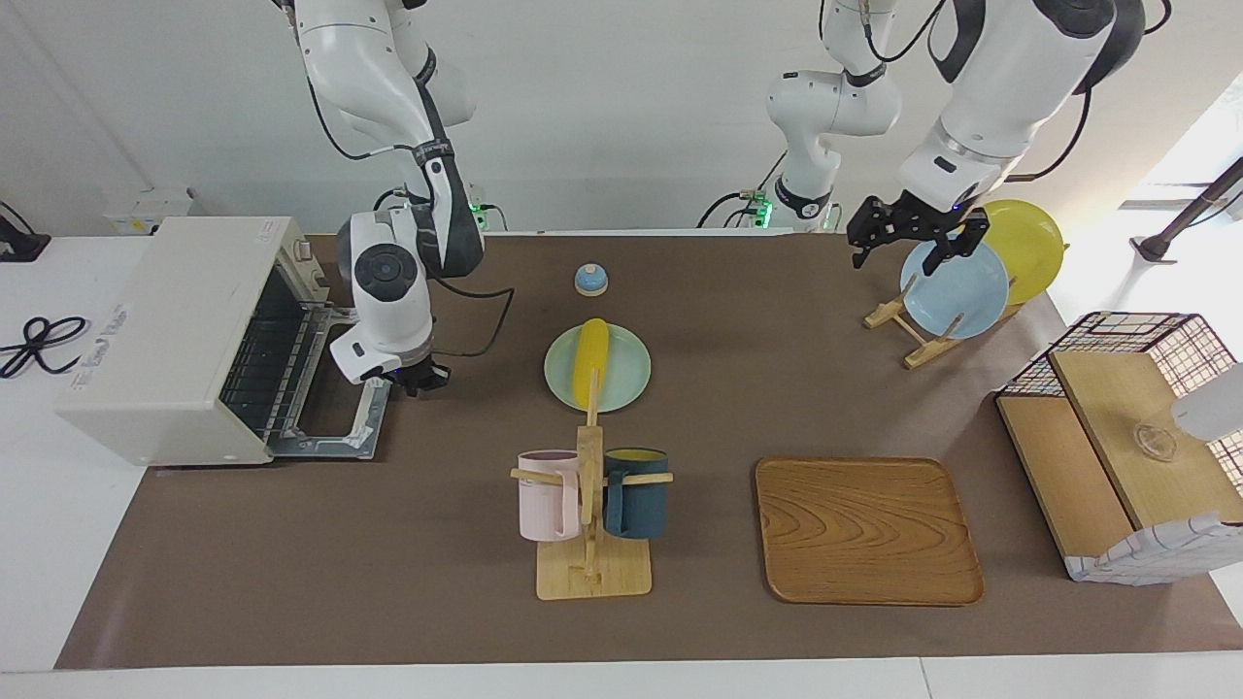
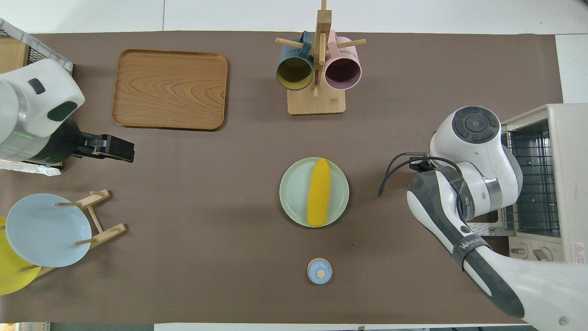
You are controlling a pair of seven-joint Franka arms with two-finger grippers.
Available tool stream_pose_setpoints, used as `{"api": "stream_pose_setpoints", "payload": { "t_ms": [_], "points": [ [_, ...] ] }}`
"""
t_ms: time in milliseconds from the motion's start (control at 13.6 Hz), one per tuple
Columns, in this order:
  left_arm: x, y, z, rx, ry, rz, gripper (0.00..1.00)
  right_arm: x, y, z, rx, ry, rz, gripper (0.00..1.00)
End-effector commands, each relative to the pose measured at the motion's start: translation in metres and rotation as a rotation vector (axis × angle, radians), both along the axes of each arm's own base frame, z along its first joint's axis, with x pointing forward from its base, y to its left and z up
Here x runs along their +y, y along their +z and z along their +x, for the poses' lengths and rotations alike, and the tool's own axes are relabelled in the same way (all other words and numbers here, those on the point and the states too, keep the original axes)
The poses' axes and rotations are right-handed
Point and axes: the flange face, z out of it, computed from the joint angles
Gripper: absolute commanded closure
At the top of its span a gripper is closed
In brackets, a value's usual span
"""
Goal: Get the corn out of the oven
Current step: 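Reach the left gripper to the corn while the right gripper withdraws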
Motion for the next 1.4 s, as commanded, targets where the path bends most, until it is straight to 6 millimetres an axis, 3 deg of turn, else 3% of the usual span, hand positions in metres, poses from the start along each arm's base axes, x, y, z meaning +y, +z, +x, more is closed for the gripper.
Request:
{"api": "stream_pose_setpoints", "payload": {
  "t_ms": [0, 220, 514, 808, 955, 1101, 1175, 1322],
  "points": [
    [-0.065, -0.025, -0.029, -0.031, 0.067, -0.023, 0.00, -0.011, 0.000, -0.009, 0.006, 0.068, -0.005, 1.00],
    [-0.121, -0.058, -0.041, -0.051, 0.058, -0.087, 0.00, -0.021, 0.000, -0.008, 0.010, 0.101, -0.047, 1.00],
    [-0.225, -0.140, -0.045, -0.066, 0.060, -0.129, 0.00, -0.031, -0.003, -0.010, 0.019, 0.120, -0.042, 1.00],
    [-0.283, -0.194, -0.046, -0.089, 0.048, -0.161, 0.00, -0.042, 0.003, -0.007, 0.031, 0.148, -0.049, 1.00],
    [-0.310, -0.223, -0.047, -0.071, 0.030, -0.140, 0.00, -0.044, 0.027, 0.001, 0.053, 0.156, -0.078, 1.00],
    [-0.319, -0.247, -0.050, -0.072, 0.016, -0.127, 0.00, -0.051, 0.067, 0.002, 0.080, 0.206, -0.088, 1.00],
    [-0.323, -0.260, -0.054, -0.065, 0.011, -0.119, 0.00, -0.062, 0.087, -0.003, 0.088, 0.234, -0.086, 1.00],
    [-0.328, -0.266, -0.057, -0.070, 0.026, -0.124, 0.00, -0.093, 0.115, -0.013, 0.103, 0.257, -0.079, 1.00]
  ]
}}
